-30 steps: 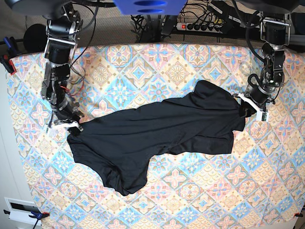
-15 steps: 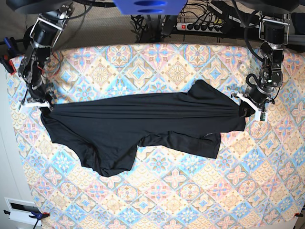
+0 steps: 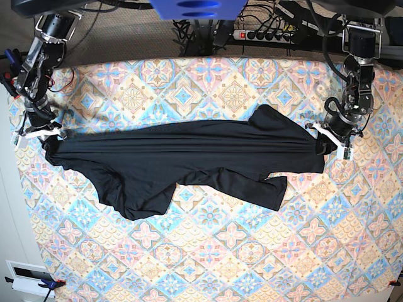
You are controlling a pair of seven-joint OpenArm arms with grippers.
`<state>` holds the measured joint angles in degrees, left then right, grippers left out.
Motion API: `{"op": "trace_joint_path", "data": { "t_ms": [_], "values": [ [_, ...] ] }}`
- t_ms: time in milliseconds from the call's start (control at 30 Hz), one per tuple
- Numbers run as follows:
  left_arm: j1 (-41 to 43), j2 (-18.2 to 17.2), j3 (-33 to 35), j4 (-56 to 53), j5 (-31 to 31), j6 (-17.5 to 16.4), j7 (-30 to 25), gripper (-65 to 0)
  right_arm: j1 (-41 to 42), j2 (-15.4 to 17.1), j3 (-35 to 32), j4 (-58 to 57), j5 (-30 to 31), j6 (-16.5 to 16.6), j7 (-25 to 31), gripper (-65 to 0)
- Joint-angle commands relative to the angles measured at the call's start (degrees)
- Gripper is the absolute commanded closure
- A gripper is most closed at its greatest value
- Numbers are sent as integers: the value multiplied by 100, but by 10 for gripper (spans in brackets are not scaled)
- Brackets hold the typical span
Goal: Layout the t-shirt on the table in an organized manner, then fold the t-shirt properly
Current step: 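Stretch the shirt taut between both grippers, right gripper pulling outward, then release the shirt and move both grippers to its sleeve and hem edges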
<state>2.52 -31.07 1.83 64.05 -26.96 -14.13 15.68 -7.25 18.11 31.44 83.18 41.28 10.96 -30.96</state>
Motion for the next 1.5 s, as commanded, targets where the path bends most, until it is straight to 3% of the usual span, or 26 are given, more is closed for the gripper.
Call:
{"op": "trace_joint_path", "data": {
  "t_ms": [0, 200, 333, 533, 633, 733, 867, 1133, 1233, 1467],
  "values": [
    [192, 78, 77, 26, 406, 125, 1135, -135, 52, 163, 69, 197, 9, -72, 199, -77],
    [192, 105, 77, 474, 415, 134, 1460, -236, 78, 163, 87, 504, 9, -72, -398, -192],
    [192, 105, 77, 553, 415, 134, 1478, -284, 70, 172, 95, 794, 9, -72, -407, -201],
    [192, 122, 68, 562, 344, 134, 1452, -293, 78, 189, 175, 1216, 9, -72, -442, -205],
    [200, 184, -222, 623, -157, 125, 1452, -293, 325, 251, -72, 1199, 9, -63, -495, -206],
    [341, 193, -714, 905, -895, 125, 1487, -295, 1098, 277, -740, 1067, 9, -63, -970, -206],
    [605, 193, -1286, 1318, -1713, 125, 1487, -295, 1863, 277, -1443, 777, 9, -63, -1067, -206],
    [992, 193, -2209, 1872, -2820, 125, 1487, -294, 2136, 259, -2243, -313, -18, -63, -1049, -206],
    [1053, 184, -2420, 1942, -2935, 125, 1487, -294, 2417, 277, -2639, -674, -449, -54, -1049, -206],
    [868, 193, -2437, 1995, -2944, 187, 1504, -293, 2856, 259, -3447, -762, -2136, -46, -829, -206]
  ]
}}
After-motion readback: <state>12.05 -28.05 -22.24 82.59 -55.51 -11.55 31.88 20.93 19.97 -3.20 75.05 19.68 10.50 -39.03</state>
